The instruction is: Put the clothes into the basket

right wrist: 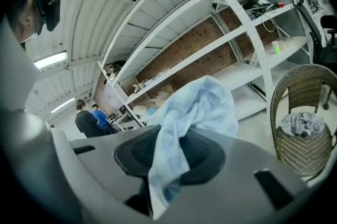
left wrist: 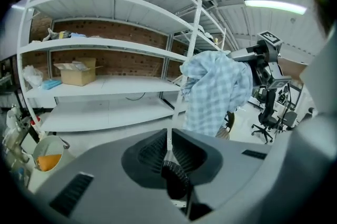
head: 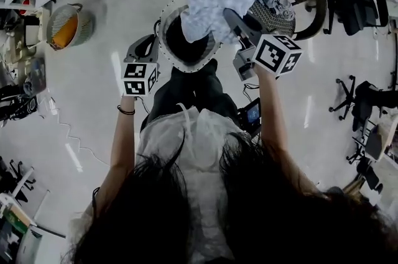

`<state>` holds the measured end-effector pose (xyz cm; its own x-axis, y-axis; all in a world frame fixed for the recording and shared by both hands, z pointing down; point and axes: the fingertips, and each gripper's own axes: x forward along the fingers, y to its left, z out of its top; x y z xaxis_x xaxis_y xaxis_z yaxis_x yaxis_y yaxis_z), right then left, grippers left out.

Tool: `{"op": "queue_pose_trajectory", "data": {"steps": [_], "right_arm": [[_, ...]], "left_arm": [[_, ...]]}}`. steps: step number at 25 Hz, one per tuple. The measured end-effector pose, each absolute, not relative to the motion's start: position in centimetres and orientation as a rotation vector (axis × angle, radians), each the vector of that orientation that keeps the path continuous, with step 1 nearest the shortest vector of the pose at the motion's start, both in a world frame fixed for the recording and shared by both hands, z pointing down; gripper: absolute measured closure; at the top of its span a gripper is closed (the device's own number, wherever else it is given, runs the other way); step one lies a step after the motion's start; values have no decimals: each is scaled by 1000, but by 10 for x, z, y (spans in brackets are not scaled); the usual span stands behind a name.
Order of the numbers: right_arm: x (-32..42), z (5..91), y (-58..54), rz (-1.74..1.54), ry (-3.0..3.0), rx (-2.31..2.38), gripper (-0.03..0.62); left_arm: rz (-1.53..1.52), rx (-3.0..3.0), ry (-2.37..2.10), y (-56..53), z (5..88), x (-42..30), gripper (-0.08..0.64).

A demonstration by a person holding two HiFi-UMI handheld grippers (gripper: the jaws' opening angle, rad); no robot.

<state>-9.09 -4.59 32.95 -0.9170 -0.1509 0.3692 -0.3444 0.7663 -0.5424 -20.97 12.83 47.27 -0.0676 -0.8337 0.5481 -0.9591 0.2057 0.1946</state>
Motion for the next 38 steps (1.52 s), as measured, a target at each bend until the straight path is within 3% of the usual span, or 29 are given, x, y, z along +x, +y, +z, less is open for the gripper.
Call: {"op": "queue_pose_trajectory", "data": {"steps": [22,38], "right_arm": [[-140,636,44,973,-2107,266,489],[-148,798,60,910,-1865,220,489]], "left_arm": [[299,1499,-1884,181,567,-213,531],[355,1474,-1766,162,650,-205,531]]}}
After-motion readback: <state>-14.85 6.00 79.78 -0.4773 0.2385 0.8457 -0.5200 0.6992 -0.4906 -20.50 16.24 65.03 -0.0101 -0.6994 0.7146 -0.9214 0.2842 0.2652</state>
